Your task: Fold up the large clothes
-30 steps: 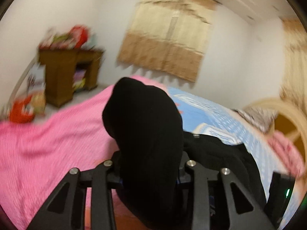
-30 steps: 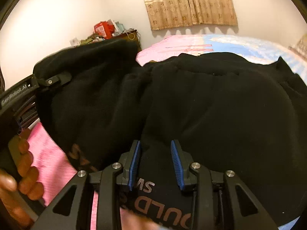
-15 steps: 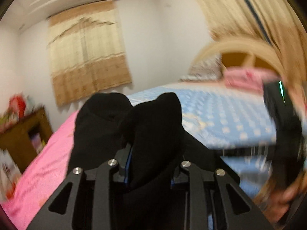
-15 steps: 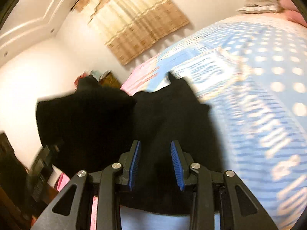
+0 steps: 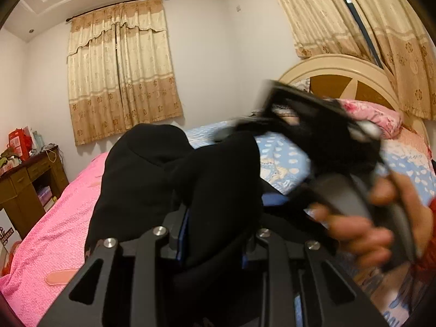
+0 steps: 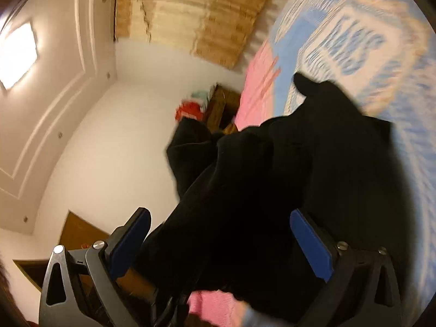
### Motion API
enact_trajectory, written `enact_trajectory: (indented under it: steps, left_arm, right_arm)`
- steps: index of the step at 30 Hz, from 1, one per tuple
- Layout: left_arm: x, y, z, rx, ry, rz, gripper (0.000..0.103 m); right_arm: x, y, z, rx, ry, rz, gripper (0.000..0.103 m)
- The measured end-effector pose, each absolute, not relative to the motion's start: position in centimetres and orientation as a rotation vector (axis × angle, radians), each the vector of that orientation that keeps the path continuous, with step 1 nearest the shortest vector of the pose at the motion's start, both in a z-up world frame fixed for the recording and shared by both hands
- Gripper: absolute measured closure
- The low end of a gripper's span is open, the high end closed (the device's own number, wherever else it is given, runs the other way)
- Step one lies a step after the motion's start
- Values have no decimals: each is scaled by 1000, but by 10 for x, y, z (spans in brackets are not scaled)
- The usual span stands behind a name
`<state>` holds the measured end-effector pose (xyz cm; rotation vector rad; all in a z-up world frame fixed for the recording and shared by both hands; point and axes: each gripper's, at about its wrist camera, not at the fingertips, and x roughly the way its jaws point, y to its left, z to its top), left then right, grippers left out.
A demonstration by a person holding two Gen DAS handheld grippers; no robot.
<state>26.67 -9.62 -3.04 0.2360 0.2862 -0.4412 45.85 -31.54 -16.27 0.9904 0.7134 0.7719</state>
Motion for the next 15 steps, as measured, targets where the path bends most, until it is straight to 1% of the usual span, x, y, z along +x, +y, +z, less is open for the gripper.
enact_trajectory:
  steps: [3,4,6,7,8,9,10,11,12,13,15]
  left_arm:
    - [263,-106,-36,271,279,-444,75]
    - [263,-107,-36,277,276,-444,75]
    - [265,-103,-34,274,278,-434,75]
    - [269,-101,-32,270,280,-422,75]
    - [270,-98,-32,266,277,-412,75]
    - [272,-94,-27,256,270,-398,75]
    - [273,-91,-22,236,267,-407,75]
    - [271,-89,-18,211,261,-419,75]
    - [269,-89,-10,183,244,-430,75]
    - [267,-92,-3,163,230,-448,75]
    - [261,-107,3,160,201,-488,75]
  right_arm:
    - [495,-290,-150,915,762,875,1]
    - [512,-279,-144,868,805,895,1]
    - [534,-267,-142,861,847,924,1]
    - [536,-265,-138,857,842,927,7]
    - [538,-262,-130,838,817,927,20]
    - [539,-258,-117,778,790,926,54]
    - [542,-257,-105,717,768,913,65]
    - [534,-254,-89,637,723,903,66]
    - [524,-253,-73,570,673,906,70]
    - [512,-254,-57,505,625,904,73]
    - [502,-266,-41,461,575,884,73]
